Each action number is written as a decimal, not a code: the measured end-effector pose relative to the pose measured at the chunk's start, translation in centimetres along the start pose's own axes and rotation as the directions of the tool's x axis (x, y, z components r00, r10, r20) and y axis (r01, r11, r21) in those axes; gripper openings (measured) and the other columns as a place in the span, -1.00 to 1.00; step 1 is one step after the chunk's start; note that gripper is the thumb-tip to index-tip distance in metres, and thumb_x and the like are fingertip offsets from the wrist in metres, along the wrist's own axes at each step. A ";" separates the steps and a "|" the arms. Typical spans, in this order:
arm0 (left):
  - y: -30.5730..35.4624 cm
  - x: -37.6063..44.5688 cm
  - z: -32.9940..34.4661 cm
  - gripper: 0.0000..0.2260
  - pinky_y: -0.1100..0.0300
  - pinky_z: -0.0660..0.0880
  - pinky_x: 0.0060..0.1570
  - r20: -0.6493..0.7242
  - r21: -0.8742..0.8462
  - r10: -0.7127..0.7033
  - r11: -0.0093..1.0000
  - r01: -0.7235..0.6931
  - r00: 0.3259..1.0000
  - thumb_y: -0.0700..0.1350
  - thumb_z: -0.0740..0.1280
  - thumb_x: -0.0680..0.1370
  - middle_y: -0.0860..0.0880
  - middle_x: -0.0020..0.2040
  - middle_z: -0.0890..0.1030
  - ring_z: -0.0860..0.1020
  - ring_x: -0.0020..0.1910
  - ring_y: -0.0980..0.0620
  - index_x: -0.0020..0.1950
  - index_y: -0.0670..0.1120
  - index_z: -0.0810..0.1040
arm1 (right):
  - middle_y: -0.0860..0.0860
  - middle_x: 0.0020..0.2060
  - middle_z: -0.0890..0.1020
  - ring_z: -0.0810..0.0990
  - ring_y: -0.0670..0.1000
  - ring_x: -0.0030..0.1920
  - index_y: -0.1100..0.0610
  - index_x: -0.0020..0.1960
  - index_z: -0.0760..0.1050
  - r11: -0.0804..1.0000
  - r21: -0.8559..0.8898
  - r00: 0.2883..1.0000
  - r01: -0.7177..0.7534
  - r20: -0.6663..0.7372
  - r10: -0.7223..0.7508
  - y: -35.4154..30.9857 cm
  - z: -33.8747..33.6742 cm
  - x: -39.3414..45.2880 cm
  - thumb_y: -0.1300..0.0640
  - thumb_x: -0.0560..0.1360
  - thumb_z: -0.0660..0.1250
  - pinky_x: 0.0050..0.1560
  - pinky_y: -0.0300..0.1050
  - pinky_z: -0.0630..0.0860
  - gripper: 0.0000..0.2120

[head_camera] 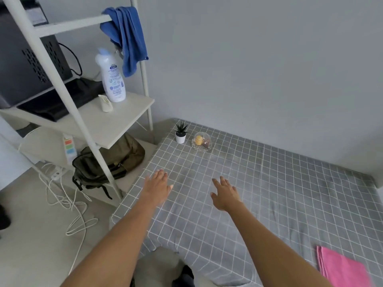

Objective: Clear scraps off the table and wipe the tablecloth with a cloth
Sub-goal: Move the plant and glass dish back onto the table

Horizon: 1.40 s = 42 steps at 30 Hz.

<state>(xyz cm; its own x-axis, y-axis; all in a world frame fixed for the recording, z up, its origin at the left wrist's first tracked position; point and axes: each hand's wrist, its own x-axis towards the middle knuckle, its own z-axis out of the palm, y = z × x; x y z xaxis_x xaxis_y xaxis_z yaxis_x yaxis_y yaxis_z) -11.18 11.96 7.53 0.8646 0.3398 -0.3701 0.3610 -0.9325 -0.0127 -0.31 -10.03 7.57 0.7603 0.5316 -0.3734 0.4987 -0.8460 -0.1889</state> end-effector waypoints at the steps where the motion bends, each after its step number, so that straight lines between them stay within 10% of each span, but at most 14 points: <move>1: -0.1 0.8 -0.2 -0.45 -0.10 -0.04 0.49 -0.003 0.000 0.002 1.000 -0.002 1.000 0.11 -0.09 0.66 -0.12 0.57 -0.10 -0.11 0.55 -0.08 0.56 -0.15 -0.09 | 0.12 0.55 -0.08 -0.06 0.13 0.54 0.03 0.55 -0.08 1.000 -0.001 1.000 0.000 -0.004 0.000 0.1 -0.4 0.9 0.00 0.63 0.09 0.49 0.15 0.00 -0.43; 20: -2.4 16.0 -4.9 -0.43 -0.06 -0.01 0.47 -0.018 -0.132 -0.043 0.990 0.040 0.999 0.09 0.01 0.65 -0.14 0.57 -0.08 -0.08 0.54 -0.11 0.56 -0.13 -0.09 | 0.11 0.55 -0.03 -0.02 0.14 0.53 -0.03 0.55 -0.07 0.997 0.072 0.999 -0.023 -0.028 0.025 0.2 -6.4 18.9 -0.09 0.58 0.17 0.47 0.17 0.07 -0.36; 31: -3.5 25.5 -1.7 -0.18 -0.04 0.13 0.47 -0.165 -0.592 -0.078 0.806 -0.035 0.983 0.21 0.26 0.52 -0.05 0.57 -0.02 0.06 0.53 -0.07 0.56 -0.09 -0.13 | 0.08 0.55 -0.11 0.01 0.20 0.52 -0.15 0.53 -0.17 0.915 0.400 0.972 -0.063 -0.182 0.146 -0.5 -3.3 26.8 -0.27 0.35 0.41 0.40 0.23 0.18 -0.01; 42: -2.2 31.0 1.0 -0.26 -0.08 0.43 0.24 -0.477 -0.730 -0.133 0.611 -0.307 0.869 0.26 0.32 0.45 0.02 0.19 0.59 0.52 0.18 -0.01 0.51 -0.09 0.21 | 0.13 0.45 0.24 0.32 0.21 0.40 -0.09 0.49 0.06 0.857 0.505 0.872 0.103 -0.460 0.166 -0.6 1.2 29.5 -0.30 0.21 0.51 0.20 0.26 0.48 0.01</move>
<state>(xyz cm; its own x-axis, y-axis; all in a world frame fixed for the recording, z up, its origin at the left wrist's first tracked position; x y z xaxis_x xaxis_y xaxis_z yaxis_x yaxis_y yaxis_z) 14.48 24.42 -4.85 0.8698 0.4777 0.1237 0.2096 -0.5844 0.7839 21.32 6.07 -4.46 0.9375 0.3428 0.0602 0.2952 -0.6916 -0.6592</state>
